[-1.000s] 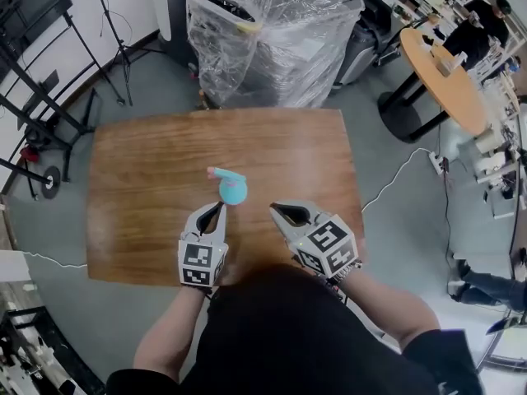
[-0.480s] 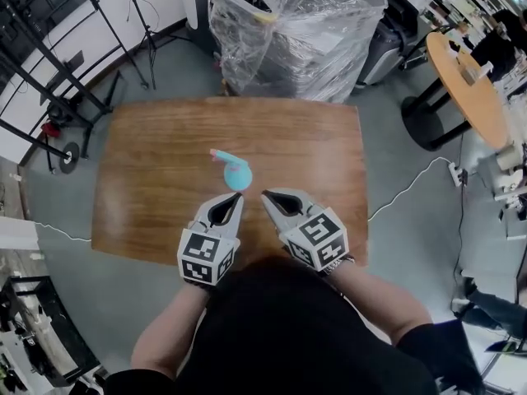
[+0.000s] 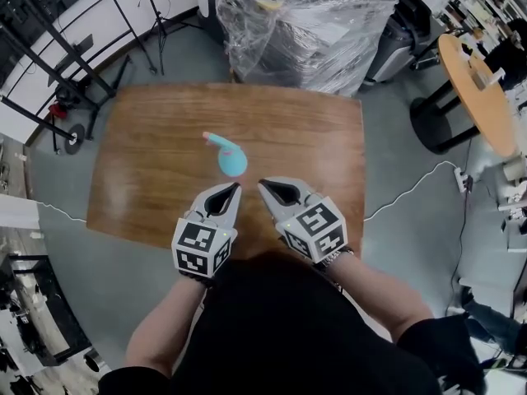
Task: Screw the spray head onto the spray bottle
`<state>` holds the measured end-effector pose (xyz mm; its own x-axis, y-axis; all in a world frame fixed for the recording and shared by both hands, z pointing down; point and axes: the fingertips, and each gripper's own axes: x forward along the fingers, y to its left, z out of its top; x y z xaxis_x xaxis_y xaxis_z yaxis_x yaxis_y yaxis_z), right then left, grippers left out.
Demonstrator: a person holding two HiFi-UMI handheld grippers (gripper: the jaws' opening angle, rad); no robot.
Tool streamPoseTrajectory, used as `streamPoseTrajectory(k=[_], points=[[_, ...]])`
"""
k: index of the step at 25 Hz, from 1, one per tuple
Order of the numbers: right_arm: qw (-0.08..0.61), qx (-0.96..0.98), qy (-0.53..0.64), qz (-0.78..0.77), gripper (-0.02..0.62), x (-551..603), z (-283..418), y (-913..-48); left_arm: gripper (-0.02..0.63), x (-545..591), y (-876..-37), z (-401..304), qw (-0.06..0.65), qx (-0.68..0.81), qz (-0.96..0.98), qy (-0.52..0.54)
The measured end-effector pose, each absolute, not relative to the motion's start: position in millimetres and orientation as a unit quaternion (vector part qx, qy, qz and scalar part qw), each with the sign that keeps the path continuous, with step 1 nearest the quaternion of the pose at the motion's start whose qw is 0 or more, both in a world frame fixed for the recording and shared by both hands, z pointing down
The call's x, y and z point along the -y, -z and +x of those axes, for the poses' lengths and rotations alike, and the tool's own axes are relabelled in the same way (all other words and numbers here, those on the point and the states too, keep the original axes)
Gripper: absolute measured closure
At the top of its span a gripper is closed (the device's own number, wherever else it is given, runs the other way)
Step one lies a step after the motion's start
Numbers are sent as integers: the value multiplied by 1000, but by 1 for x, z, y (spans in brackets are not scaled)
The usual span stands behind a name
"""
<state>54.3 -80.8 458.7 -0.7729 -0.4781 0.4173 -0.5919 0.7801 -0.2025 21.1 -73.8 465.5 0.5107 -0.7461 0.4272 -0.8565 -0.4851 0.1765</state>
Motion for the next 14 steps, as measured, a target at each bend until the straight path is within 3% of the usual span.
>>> streamPoseTrajectory(k=[14], points=[[169, 935, -151, 271, 603, 73, 59, -457, 595, 68, -462, 32, 190, 488, 840, -142]])
